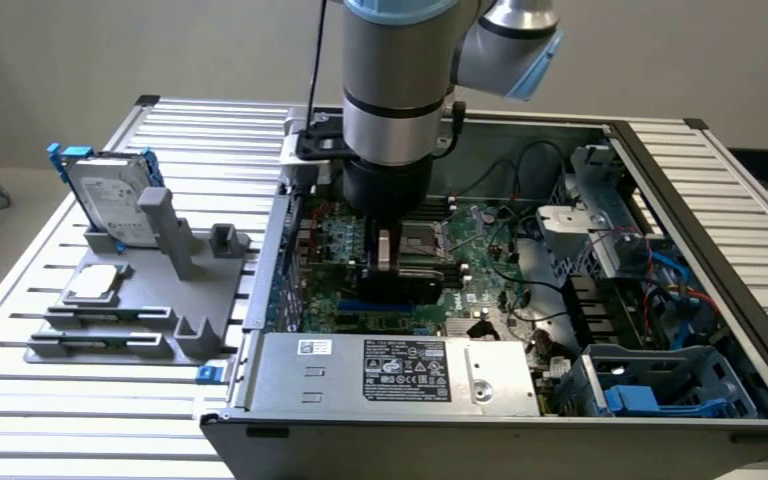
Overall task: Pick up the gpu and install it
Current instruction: 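Insert the gpu into the slot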
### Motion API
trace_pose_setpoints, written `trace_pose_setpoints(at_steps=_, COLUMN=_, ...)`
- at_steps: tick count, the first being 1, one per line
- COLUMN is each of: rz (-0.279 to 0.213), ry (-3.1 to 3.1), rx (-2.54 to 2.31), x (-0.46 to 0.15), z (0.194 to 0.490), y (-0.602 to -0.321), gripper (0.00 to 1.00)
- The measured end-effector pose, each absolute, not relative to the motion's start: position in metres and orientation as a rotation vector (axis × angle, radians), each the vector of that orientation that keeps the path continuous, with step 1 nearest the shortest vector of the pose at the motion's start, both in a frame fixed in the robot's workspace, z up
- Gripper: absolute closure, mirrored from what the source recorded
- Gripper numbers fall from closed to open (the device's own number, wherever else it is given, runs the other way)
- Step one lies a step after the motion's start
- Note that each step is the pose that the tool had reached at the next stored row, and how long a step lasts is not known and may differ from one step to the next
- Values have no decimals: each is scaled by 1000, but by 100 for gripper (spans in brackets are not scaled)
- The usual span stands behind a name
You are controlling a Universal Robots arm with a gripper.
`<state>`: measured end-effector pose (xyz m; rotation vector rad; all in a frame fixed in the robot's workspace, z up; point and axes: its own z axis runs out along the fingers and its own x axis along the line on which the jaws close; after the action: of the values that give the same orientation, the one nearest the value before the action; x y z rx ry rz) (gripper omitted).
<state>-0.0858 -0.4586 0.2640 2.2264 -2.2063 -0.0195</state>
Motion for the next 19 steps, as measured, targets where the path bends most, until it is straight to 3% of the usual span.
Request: trace_pose_setpoints(at_steps=19, rz=-24, ry=-2205, rx=2226, x=-87, z=257, y=-460, gripper=74)
